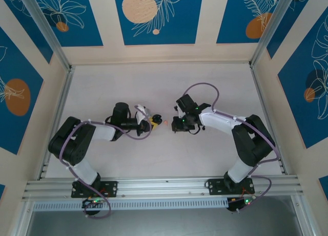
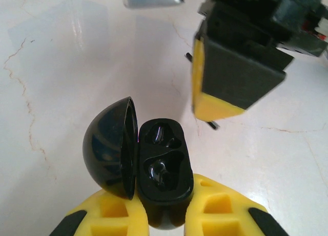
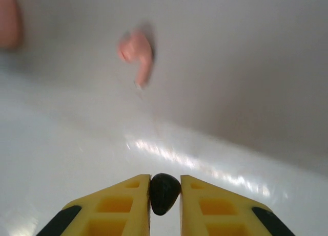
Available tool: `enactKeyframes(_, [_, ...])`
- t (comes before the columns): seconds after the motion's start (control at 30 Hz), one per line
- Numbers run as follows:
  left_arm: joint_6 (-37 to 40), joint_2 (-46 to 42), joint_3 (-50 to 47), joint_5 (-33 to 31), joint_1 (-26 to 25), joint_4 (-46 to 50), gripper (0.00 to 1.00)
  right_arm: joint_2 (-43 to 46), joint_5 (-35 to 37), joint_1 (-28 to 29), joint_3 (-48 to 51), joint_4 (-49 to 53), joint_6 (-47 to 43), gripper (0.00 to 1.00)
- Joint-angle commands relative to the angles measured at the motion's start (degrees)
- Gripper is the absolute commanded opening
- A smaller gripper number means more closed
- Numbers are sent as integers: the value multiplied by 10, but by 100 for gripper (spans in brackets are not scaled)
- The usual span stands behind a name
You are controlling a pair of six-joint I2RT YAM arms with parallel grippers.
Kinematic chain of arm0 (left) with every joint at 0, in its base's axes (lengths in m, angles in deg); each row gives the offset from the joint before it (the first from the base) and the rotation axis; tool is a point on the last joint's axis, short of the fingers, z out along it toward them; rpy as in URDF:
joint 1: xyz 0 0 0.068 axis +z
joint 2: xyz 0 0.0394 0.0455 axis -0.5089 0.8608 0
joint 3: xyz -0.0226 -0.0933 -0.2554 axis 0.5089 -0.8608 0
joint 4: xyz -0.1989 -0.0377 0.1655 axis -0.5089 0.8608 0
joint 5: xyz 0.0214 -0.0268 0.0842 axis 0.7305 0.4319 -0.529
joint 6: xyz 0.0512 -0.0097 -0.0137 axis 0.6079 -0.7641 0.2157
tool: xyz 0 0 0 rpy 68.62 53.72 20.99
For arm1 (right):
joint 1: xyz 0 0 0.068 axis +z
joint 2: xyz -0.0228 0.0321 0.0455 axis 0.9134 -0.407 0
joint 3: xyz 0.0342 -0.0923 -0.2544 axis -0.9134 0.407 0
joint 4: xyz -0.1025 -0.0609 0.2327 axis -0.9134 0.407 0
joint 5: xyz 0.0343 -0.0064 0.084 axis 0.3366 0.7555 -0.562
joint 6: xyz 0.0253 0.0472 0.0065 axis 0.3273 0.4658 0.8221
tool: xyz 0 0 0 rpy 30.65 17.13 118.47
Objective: Insert wireless bluetooth earbuds into charging case
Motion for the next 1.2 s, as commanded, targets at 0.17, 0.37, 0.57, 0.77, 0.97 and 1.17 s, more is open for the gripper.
enactKeyframes(0.17, [-8, 3, 11, 29, 3, -20, 4, 61, -48, -25, 50, -210, -40, 20])
enactKeyframes(0.37, [-33, 22, 15, 42, 4, -48, 4, 94, -84, -27, 89, -298, -56, 20])
enactKeyframes(0.57, [-49, 30, 17, 48, 4, -68, 4, 110, -106, -15, 109, -349, -80, 20])
enactKeyframes(0.77, [-58, 31, 19, 51, 4, -74, 4, 117, -83, 21, 116, -383, -126, 20])
enactKeyframes(0.97, [-64, 32, 21, 52, 4, -73, 4, 110, -38, 48, 113, -397, -168, 20])
enactKeyframes(1.17, [-71, 30, 22, 54, 4, -74, 4, 98, -23, 60, 110, -400, -195, 20])
